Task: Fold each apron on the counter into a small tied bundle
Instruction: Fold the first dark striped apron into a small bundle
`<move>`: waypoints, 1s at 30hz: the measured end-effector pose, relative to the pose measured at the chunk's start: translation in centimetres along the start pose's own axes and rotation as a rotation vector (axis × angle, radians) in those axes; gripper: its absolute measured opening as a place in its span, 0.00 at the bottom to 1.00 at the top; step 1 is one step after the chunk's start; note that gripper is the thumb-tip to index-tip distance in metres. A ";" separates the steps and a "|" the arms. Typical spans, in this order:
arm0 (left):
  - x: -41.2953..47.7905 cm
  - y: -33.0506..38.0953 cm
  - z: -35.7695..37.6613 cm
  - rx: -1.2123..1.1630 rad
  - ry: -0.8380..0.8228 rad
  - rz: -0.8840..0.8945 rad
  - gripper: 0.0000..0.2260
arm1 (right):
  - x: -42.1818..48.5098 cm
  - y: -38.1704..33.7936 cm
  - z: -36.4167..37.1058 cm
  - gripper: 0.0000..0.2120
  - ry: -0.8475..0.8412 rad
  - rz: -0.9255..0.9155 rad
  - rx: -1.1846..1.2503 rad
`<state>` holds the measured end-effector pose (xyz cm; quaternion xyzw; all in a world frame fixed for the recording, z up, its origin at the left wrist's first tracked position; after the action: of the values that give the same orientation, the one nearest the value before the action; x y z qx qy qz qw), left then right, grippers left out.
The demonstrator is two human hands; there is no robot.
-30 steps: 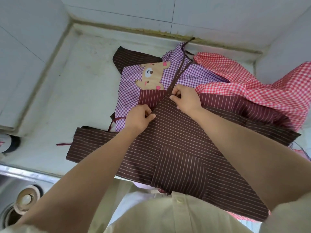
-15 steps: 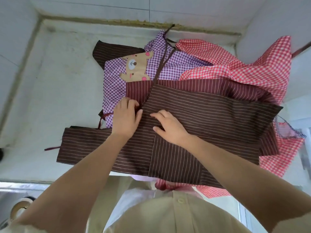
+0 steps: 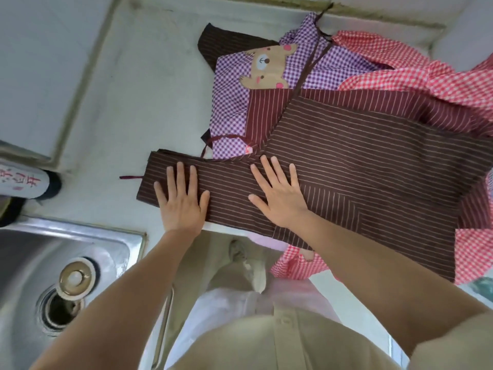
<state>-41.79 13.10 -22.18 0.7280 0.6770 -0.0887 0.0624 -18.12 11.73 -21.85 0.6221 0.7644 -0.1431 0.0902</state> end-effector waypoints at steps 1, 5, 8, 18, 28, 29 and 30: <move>-0.3 -0.7 0.0 0.004 0.015 -0.001 0.29 | 0.1 -0.1 0.1 0.33 0.001 -0.001 -0.002; -1.9 -2.1 -1.8 -0.235 0.183 -0.161 0.23 | 0.2 -0.3 -0.1 0.34 0.006 0.007 0.017; -3.1 -2.6 -3.6 -0.508 0.244 -0.302 0.13 | 0.3 -0.4 -0.3 0.37 -0.021 0.025 0.014; -5.1 -1.8 -3.5 -1.234 -0.722 -0.745 0.26 | 0.3 -2.8 -1.2 0.46 0.007 0.092 0.117; -3.0 0.8 -3.8 -1.734 -0.208 -0.972 0.16 | -2.6 -3.4 -1.6 0.32 0.338 0.020 0.106; -3.0 1.5 -4.1 -1.776 -0.178 -0.941 0.13 | -2.8 -3.3 -1.4 0.29 0.301 0.043 0.125; -2.9 2.3 -4.5 -1.792 -0.143 -0.897 0.10 | -2.9 -3.0 -1.1 0.28 0.231 0.075 0.182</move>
<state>-39.50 11.02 -17.20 0.0831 0.7004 0.3948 0.5888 -20.38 8.90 -19.62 0.6681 0.7299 -0.1358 -0.0495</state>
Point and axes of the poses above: each hand's wrist, its own x-axis towards the middle knuckle, its own z-axis out of the palm, y = z × x, the point moved 3 cm from there along x, towards the middle knuckle, and after that the axes turned 2 degrees about y, right-handed, at the moved point
